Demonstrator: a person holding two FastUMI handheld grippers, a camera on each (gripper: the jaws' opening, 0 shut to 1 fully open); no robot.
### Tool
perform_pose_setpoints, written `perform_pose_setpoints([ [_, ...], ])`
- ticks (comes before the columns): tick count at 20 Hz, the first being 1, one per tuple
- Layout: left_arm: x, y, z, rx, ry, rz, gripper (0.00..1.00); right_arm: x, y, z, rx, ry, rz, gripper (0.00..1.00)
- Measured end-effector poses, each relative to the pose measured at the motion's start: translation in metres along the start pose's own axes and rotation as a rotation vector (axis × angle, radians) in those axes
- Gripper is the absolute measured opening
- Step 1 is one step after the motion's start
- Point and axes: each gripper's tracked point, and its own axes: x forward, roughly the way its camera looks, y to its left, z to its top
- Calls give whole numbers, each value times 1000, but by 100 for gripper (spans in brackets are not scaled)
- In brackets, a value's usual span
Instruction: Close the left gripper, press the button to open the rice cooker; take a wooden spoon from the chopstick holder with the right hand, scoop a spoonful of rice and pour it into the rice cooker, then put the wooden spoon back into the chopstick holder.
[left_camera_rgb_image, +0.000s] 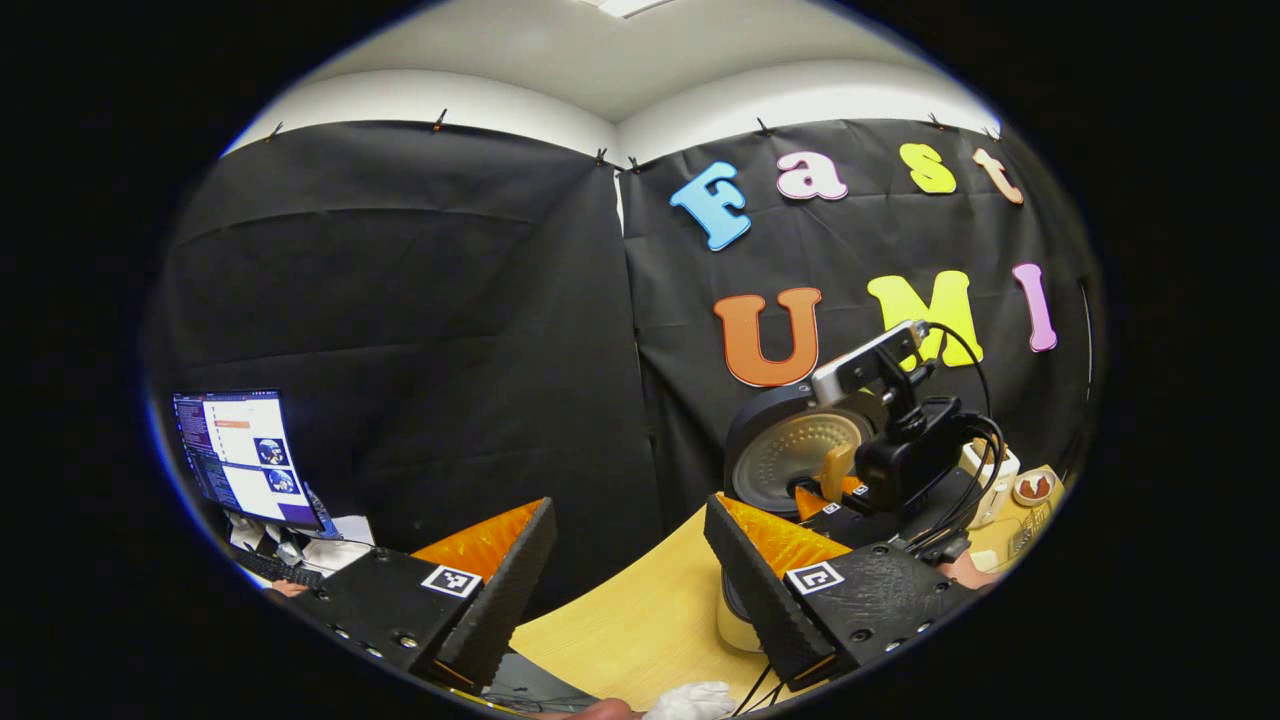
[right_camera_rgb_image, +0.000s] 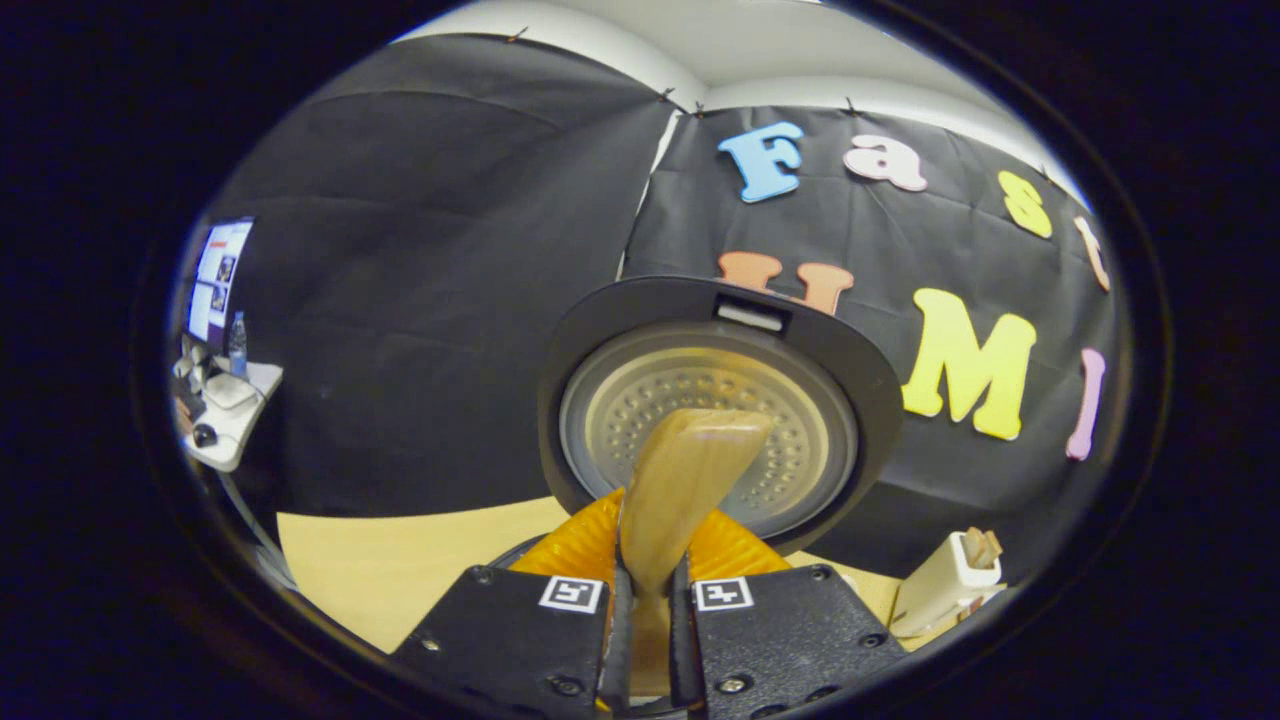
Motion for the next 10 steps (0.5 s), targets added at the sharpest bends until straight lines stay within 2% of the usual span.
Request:
perform_pose_setpoints([
  [2, -1, -1, 2, 3, -1, 0, 95, -5, -10, 13, 102, -14, 10, 20],
  [5, -4, -3, 6, 4, -1, -7, 95, -13, -34, 36, 320, -46, 15, 20],
  [7, -5, -6, 8, 7, -1, -12, 95, -25, -61, 54, 406, -77, -12, 20],
  [8, -5, -7, 8, 6, -1, -15, 95, -32, -76, 63, 439, -92, -26, 15],
  [9, -4, -9, 8, 5, 1, -25, 90, -37, -92, 68, 473, -104, -43, 20],
  [10, -5, -13, 10, 2, -1, -32, 95, -43, -109, 72, 515, -115, -62, 20],
])
